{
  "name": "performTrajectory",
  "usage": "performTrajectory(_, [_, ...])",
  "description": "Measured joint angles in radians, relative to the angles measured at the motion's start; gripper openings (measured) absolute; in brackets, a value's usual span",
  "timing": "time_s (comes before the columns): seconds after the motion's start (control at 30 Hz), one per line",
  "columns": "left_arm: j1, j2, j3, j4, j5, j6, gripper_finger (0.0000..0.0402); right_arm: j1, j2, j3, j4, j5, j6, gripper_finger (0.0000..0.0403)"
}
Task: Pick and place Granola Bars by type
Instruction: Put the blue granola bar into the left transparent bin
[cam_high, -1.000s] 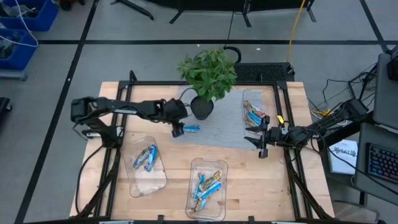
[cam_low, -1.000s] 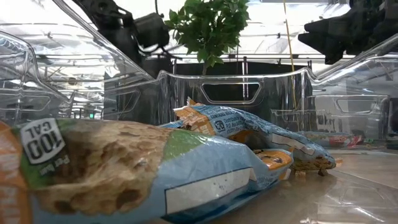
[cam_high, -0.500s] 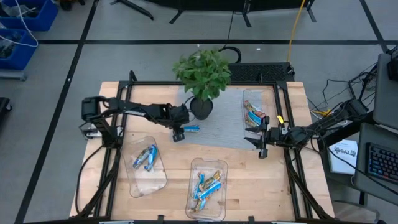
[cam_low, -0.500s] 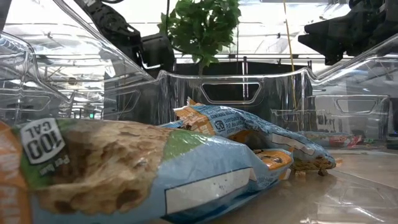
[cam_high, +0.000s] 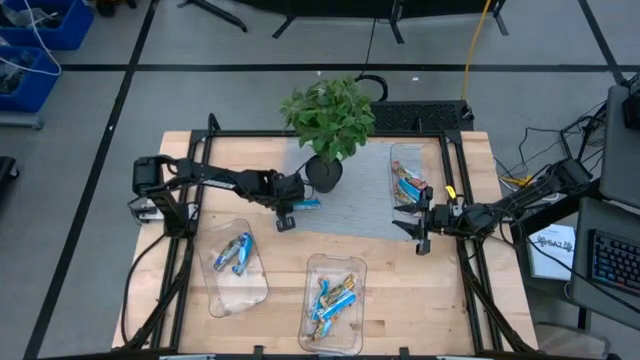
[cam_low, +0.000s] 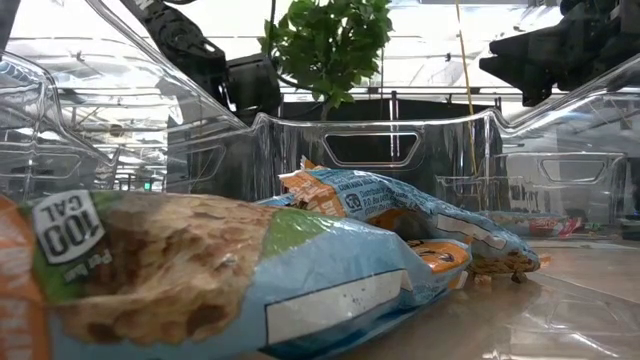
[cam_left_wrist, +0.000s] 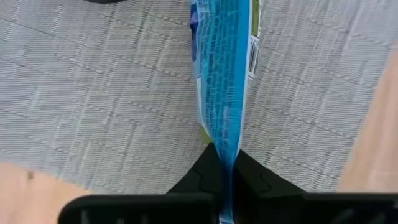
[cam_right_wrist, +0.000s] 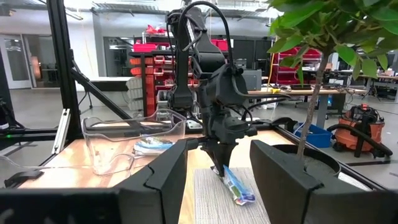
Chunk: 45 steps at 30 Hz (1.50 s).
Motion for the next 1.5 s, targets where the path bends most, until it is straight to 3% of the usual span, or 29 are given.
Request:
performTrajectory(0.23, [-0.067,-0.072,-0.002,-0.03,-0.111,-0.01,0.0006,0.0,0.0,0.0,-0.001,0.0,0.001,0.0167])
performTrajectory(0.47, [-0.145,-0.282,-0.045,-0.03,-0.186,-0.036,0.0006,0.0,0.0,0.0,-0.004,-0.001,0.007,0.0167])
performTrajectory(0.8, [-0.232,-0.819,-0.487,0.335,-0.193,-0.133,0.0006,0.0,-0.001,0.0,-0.01,-0.004,0.023,0.0167])
performTrajectory(1.0, [-0.32,-1.099,-0.635,0.396,-0.199,-0.242,0.0006,0.0,0.0,0.0,-0.019,-0.003,0.029,0.0167])
performTrajectory(1.1, [-0.359,-1.192,-0.634,0.345,-0.198,-0.321,0.0006,0.0,0.0,0.0,-0.021,-0.003,0.034,0.0167])
performTrajectory(1.27, [-0.423,-1.291,-0.557,0.093,-0.213,-0.454,0.0006,0.0,0.0,0.0,-0.023,-0.003,0.034,0.0167])
performTrajectory(1.5, [-0.556,-1.288,-0.427,-0.207,-0.238,-0.682,0.0006,0.0,0.0,0.0,-0.035,-0.002,0.053,0.0167])
